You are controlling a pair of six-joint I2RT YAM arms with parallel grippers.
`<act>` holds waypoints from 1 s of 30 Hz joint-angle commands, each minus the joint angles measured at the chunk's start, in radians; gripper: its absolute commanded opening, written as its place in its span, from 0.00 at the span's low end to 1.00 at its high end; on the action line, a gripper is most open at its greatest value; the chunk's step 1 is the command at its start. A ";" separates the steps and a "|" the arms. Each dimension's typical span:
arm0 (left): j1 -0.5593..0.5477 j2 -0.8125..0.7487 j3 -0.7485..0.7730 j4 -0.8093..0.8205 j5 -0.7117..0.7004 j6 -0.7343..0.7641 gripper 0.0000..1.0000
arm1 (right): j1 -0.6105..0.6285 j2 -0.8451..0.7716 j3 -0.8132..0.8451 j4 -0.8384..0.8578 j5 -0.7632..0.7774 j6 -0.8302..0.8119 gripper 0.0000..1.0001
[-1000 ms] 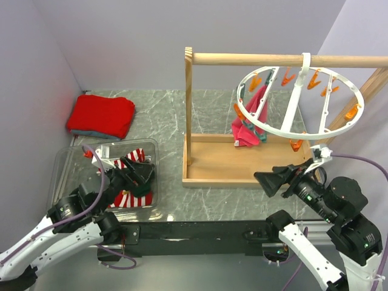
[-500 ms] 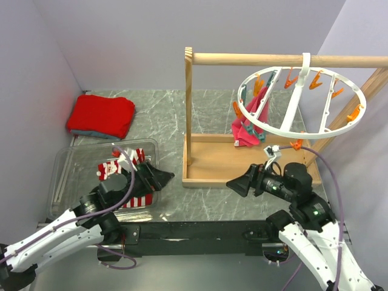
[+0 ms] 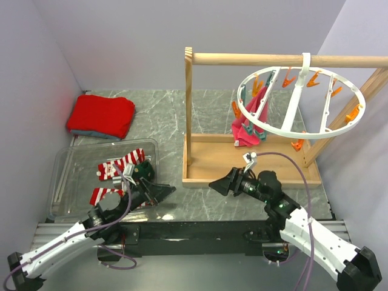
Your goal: Remove the socks clipped to the hanger
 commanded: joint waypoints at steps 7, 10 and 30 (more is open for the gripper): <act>0.001 -0.258 -0.105 0.008 0.101 0.010 0.96 | 0.050 -0.432 -0.292 0.179 0.345 0.109 1.00; 0.000 -0.233 -0.115 0.039 0.124 0.027 0.96 | 0.050 -0.673 -0.321 -0.011 0.443 0.137 1.00; 0.001 -0.244 -0.249 0.145 0.133 -0.022 0.96 | 0.050 -0.627 -0.404 -0.130 0.526 0.186 1.00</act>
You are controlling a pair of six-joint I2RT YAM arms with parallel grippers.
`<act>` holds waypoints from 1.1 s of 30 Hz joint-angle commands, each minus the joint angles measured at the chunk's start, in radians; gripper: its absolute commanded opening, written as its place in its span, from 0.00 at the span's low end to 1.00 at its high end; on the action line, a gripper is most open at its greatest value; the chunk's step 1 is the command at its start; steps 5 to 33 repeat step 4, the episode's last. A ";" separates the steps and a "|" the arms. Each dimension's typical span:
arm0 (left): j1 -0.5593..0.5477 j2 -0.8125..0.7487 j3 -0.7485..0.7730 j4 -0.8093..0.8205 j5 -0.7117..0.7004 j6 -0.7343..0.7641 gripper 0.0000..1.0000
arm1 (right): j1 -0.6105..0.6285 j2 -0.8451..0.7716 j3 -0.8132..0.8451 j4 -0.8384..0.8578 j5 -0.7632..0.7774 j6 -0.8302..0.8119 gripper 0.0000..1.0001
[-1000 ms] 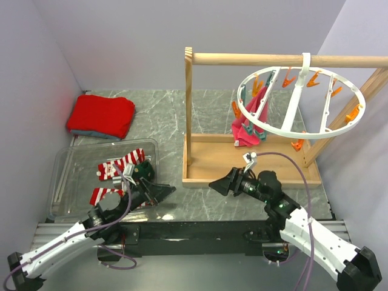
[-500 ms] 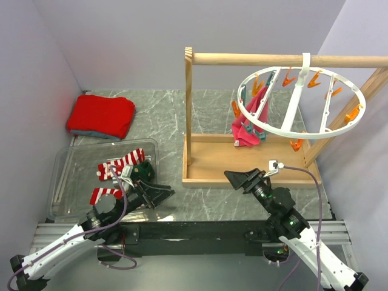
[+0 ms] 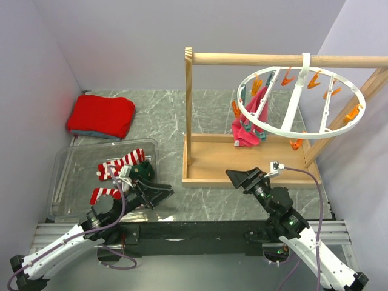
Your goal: Remove the socks clipped to the hanger
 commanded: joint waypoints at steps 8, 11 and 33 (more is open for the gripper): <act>0.000 -0.090 -0.199 0.102 0.033 -0.012 0.96 | 0.007 -0.175 -0.227 -0.040 0.026 0.012 1.00; 0.000 -0.090 -0.199 0.102 0.033 -0.012 0.96 | 0.007 -0.175 -0.227 -0.040 0.026 0.012 1.00; 0.000 -0.090 -0.199 0.102 0.033 -0.012 0.96 | 0.007 -0.175 -0.227 -0.040 0.026 0.012 1.00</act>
